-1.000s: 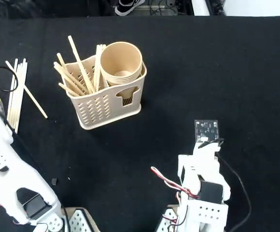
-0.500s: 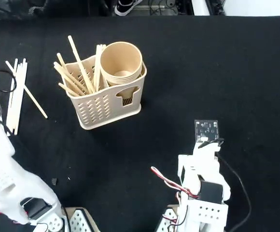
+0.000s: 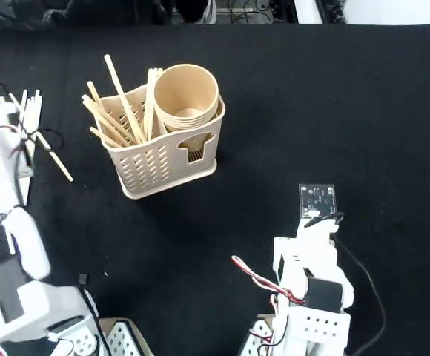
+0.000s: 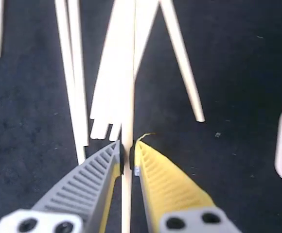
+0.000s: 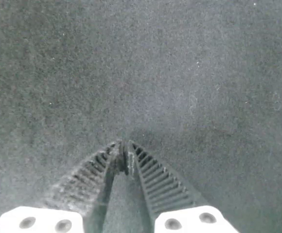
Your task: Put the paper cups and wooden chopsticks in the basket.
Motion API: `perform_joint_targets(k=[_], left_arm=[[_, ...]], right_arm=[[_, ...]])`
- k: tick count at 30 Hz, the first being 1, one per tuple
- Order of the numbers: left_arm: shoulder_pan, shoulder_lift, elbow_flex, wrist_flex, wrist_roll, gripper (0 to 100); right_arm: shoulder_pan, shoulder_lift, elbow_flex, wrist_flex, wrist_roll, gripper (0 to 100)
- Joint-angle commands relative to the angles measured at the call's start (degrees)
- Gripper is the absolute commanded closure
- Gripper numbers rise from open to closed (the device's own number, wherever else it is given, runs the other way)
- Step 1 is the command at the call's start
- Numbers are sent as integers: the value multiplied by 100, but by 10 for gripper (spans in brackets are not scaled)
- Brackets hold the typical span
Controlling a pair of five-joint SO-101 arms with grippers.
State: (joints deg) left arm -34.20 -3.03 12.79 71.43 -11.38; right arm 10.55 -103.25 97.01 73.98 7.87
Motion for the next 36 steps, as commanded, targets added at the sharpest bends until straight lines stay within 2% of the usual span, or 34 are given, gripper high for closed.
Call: perform_joint_targets(k=[1,7,13,16,21,24,33,36], left_arm=[[435,-826,576,-440,0,971],[804,-1899,1710,-1248,9,971],[831,-3332,2703,-2048,18,971],[945,-4035,2870,-2224,35,971],[1560,-5099,2862,-2277,325,971],[1930,-5767,2941,-2664,457,971],[3081,-6866,3433,-5037,457,971],[3380,-6813,3486,-5433,484,971]], right_arm=[[-62,-382,-48,18,0,985],[-62,-382,-48,18,0,985],[-62,-382,-48,18,0,985],[-62,-382,-48,18,0,985],[-62,-382,-48,18,0,985],[-62,-382,-48,18,0,985],[-62,-382,-48,18,0,985],[-62,-382,-48,18,0,985]])
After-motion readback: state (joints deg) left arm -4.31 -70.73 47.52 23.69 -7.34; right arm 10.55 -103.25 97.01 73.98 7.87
